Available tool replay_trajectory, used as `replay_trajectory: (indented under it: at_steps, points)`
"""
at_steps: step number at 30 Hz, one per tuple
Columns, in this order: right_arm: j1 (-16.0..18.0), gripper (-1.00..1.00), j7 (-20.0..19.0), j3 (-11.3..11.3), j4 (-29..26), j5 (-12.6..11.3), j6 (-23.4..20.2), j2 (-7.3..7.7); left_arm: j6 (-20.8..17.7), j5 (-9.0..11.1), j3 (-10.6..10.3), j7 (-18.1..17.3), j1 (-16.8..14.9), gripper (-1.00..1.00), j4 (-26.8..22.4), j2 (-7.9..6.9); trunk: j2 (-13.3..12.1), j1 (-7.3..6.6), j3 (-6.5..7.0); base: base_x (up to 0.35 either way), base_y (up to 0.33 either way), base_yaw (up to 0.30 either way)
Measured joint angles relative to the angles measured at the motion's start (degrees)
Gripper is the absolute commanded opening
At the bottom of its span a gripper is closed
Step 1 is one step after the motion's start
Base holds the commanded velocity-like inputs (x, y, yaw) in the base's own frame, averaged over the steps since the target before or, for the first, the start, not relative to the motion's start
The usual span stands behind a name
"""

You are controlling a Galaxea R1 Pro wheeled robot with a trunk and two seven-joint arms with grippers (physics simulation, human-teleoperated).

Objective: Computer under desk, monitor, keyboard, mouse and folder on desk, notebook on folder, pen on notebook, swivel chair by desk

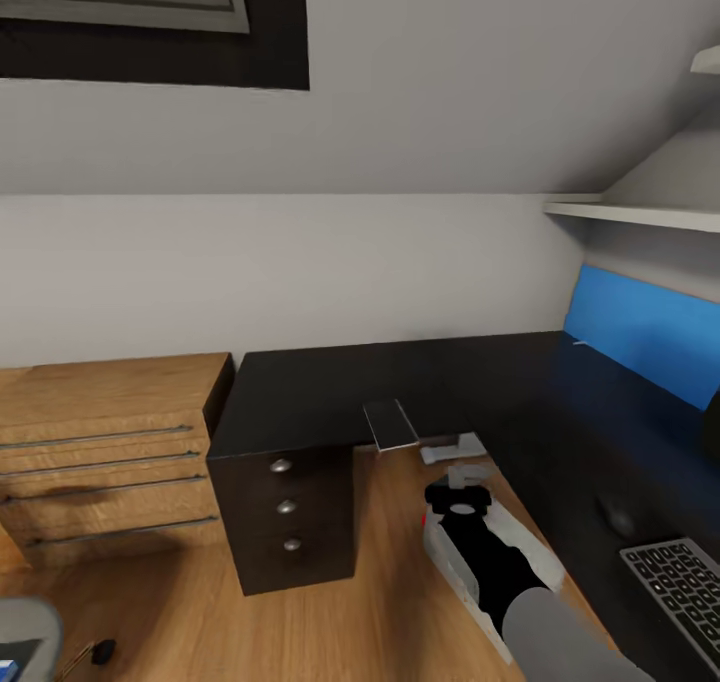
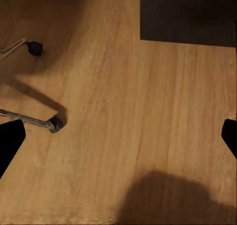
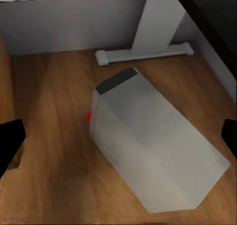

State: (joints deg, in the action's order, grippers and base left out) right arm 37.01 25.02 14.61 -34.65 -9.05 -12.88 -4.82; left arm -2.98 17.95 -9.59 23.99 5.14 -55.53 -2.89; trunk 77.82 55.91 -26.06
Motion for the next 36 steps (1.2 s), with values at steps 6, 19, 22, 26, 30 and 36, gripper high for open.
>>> replay_trajectory:
  at_steps: [6,19,22,26,30,36]
  points:
    - [-0.04,1.0,0.12,0.14,3.8,3.49,3.61,-2.49,0.06,0.02,-0.01,0.01,-0.04,1.0,0.89,-0.02,0.0,0.0,-0.15,-0.333,0.0,0.279]
    - [-1.75,1.0,0.49,-0.24,33.71,4.22,31.25,-5.15,1.47,0.04,0.12,-0.11,-0.01,1.0,11.21,0.16,0.01,-0.03,-0.51,-0.12,0.0,0.279]
    - [-5.48,1.0,0.49,-0.31,35.23,4.21,34.46,-5.15,10.07,-0.19,-0.01,-0.15,-0.01,1.0,17.77,0.39,0.01,-0.03,-0.6,-0.003,0.0,0.279]
    - [-7.98,1.0,0.22,-0.23,35.71,4.06,40.0,-3.41,18.04,-0.29,-0.16,-0.2,-0.03,1.0,21.6,1.19,0.01,-0.04,-0.7,-0.001,0.0,0.279]
    - [-12.61,1.0,0.07,-0.19,35.89,3.76,46.81,-2.1,20.66,-0.29,-0.27,-0.23,-0.04,1.0,23.06,1.94,0.01,-0.04,-0.8,0.0,0.0,0.279]
    - [-14.12,1.0,0.05,-0.15,35.92,3.62,49.47,-2.17,21.21,-0.2,-0.37,-0.23,-0.04,1.0,24.13,2.34,0.01,-0.03,-0.96,0.0,0.0,0.26]
